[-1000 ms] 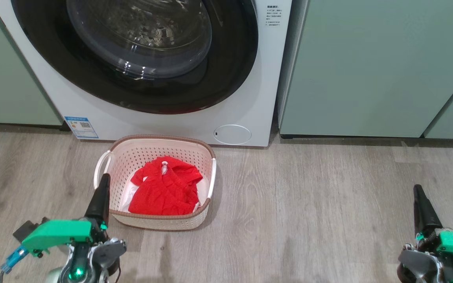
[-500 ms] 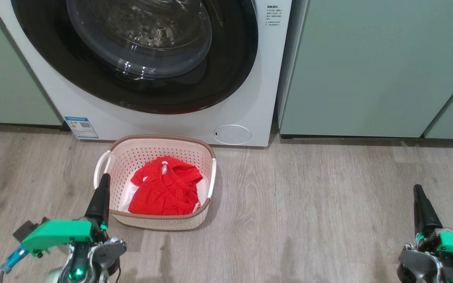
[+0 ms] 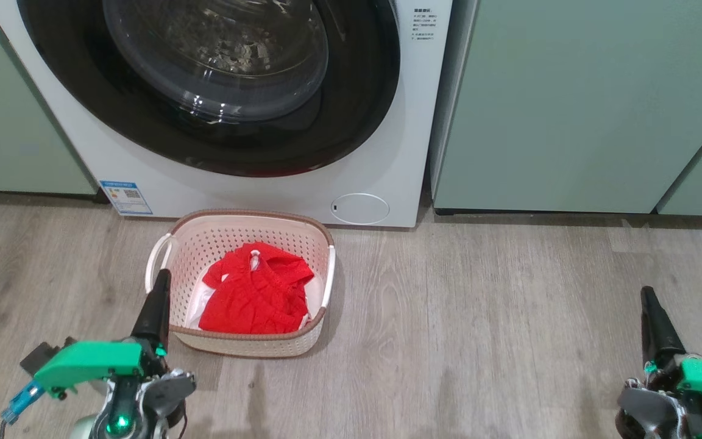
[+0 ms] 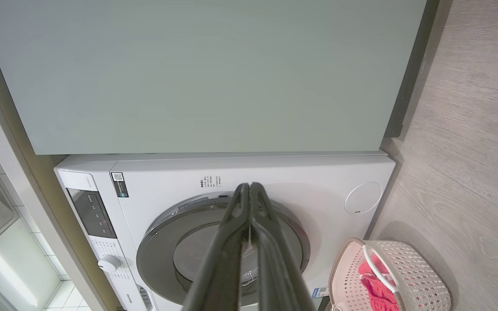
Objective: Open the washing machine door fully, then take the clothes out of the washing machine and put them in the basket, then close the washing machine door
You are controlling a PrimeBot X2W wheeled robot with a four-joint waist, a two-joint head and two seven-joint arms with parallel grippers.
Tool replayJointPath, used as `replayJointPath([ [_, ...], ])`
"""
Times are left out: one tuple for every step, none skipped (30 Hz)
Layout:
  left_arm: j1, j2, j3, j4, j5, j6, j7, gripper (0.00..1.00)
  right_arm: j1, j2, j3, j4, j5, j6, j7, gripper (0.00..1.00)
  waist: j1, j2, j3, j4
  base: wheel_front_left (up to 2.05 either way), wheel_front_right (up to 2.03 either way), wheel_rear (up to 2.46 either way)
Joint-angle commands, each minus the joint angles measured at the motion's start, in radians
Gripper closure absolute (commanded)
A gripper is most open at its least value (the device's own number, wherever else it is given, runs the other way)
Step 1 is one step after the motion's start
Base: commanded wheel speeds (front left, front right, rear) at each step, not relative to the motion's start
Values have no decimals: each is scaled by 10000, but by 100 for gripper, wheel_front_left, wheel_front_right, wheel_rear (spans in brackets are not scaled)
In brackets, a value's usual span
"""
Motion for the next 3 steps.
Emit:
replayJointPath([
  [-254, 51, 317, -355, -41, 6, 60, 100, -429, -154, 192, -389, 59, -6, 58, 100, 0, 0, 0, 0, 0, 0, 0],
  [-254, 51, 317, -355, -41, 6, 60, 100, -429, -154, 192, -389, 59, -6, 58, 100, 0, 0, 0, 0, 0, 0, 0],
  [-254, 51, 317, -355, -41, 6, 60, 100, -429, -154, 192, -389, 59, -6, 58, 100, 0, 0, 0, 0, 0, 0, 0],
])
